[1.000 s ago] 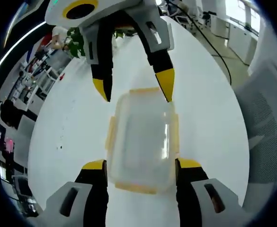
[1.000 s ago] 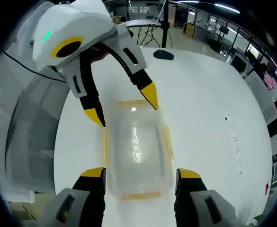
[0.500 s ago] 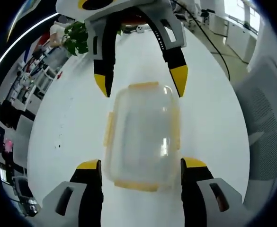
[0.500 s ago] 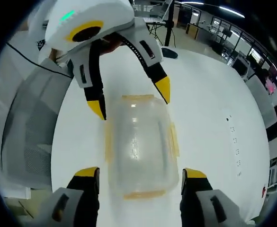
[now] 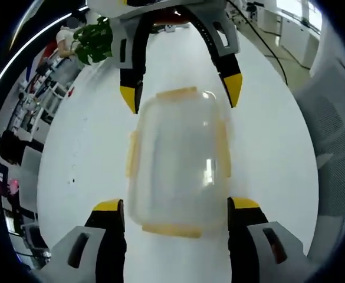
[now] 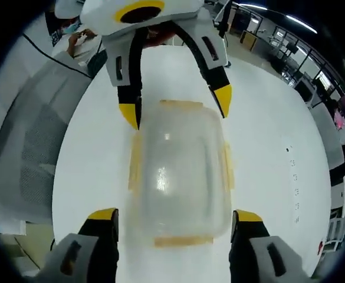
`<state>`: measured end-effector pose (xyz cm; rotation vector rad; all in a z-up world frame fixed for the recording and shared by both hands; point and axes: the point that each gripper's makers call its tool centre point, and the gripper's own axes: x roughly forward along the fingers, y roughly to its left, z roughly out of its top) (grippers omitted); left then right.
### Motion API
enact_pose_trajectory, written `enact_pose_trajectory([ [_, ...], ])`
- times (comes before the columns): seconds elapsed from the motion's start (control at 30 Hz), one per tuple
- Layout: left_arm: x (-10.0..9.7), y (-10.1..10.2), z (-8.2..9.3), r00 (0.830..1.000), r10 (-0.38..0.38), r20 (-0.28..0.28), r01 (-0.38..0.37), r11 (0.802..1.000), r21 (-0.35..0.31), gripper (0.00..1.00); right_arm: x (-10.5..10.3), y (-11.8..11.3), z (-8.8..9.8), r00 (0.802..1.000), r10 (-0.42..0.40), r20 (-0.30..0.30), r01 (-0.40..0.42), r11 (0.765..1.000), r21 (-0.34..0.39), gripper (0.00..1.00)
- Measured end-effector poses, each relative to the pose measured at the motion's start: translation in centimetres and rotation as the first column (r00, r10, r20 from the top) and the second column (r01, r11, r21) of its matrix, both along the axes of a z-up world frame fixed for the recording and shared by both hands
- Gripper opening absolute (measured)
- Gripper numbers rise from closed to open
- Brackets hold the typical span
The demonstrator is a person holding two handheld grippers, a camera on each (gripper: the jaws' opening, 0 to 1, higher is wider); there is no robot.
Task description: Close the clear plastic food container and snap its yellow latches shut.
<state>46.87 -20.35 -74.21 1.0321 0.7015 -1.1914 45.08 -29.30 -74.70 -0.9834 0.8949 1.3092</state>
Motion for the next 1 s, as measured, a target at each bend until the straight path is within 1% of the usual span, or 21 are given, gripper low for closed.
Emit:
enact_pose_trajectory([
  [0.07, 0.0, 0.0, -0.3, 1.000, -0.007, -0.002, 0.007, 1.000, 0.006, 0.70, 0.3, -0.2, -0.1, 1.000, 0.004, 0.023, -0.004, 1.000, -0.007, 0.76],
  [0.17, 0.1, 0.0, -0.7, 1.000, -0.011, -0.007, 0.011, 1.000, 0.016, 0.71, 0.3, -0.3, -0.4, 1.000, 0.000, 0.021, 0.000, 1.000, -0.009, 0.77],
  [0.37, 0.2, 0.2, -1.5, 1.000, 0.000, -0.026, 0.001, 1.000, 0.026, 0.73, 0.7, -0.6, -1.2, 0.999, 0.004, 0.052, -0.002, 1.000, -0.027, 0.77],
  [0.5, 0.2, 0.2, -1.7, 1.000, -0.010, -0.025, 0.011, 0.999, 0.035, 0.74, 1.1, -0.5, -1.2, 0.997, -0.003, 0.074, 0.005, 1.000, -0.025, 0.73],
  [0.63, 0.4, 0.2, -2.0, 1.000, -0.009, -0.023, 0.009, 0.999, 0.040, 0.74, 1.0, -0.4, -1.2, 0.998, -0.004, 0.070, 0.006, 1.000, -0.023, 0.73],
  [1.0, 0.3, 0.3, -1.9, 1.000, -0.001, -0.029, 0.002, 0.999, 0.039, 0.74, 1.0, -0.4, -1.2, 0.998, -0.003, 0.066, 0.005, 1.000, -0.023, 0.72],
])
